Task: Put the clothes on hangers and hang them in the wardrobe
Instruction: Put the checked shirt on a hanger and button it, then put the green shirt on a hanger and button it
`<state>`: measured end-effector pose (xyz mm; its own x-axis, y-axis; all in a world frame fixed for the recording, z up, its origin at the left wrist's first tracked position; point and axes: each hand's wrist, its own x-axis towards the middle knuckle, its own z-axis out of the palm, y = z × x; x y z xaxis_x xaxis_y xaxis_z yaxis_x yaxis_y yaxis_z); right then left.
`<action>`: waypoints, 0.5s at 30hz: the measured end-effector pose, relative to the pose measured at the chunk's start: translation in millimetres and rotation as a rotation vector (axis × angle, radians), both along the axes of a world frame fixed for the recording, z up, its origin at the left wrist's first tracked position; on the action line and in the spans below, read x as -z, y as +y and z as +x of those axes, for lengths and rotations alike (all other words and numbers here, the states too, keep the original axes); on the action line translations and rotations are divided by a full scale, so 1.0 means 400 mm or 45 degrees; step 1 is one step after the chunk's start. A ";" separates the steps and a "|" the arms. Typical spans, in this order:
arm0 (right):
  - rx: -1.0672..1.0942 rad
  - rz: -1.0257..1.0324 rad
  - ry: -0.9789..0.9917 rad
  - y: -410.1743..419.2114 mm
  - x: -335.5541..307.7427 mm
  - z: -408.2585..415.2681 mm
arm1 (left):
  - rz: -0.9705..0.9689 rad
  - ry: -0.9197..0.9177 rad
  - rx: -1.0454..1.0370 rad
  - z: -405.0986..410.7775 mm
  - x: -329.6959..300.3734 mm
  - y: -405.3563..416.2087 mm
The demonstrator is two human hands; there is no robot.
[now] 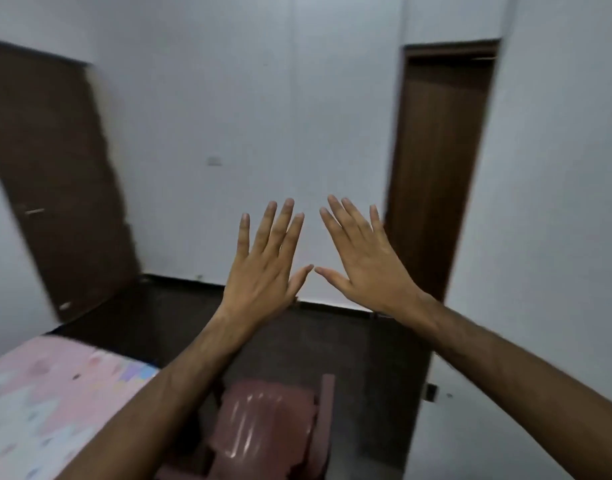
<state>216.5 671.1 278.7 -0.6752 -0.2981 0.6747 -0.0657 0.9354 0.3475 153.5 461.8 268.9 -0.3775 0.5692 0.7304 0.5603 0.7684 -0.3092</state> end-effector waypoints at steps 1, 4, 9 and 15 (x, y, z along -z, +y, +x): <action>-0.060 -0.019 -0.027 -0.055 0.022 -0.045 | -0.009 -0.018 -0.066 -0.022 0.026 -0.065; -0.269 -0.060 -0.109 -0.244 0.092 -0.178 | -0.035 -0.087 -0.278 -0.074 0.089 -0.271; -0.547 -0.087 -0.238 -0.561 0.202 -0.360 | -0.054 -0.185 -0.560 -0.125 0.182 -0.597; -0.824 -0.110 -0.435 -0.933 0.317 -0.530 | -0.090 -0.380 -0.861 -0.165 0.295 -0.950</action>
<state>4.6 297.9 152.0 -0.5590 -0.6634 0.4974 -0.7052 0.6959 0.1356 87.3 81.6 150.8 -0.8389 0.1840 0.5122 0.0397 0.9593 -0.2796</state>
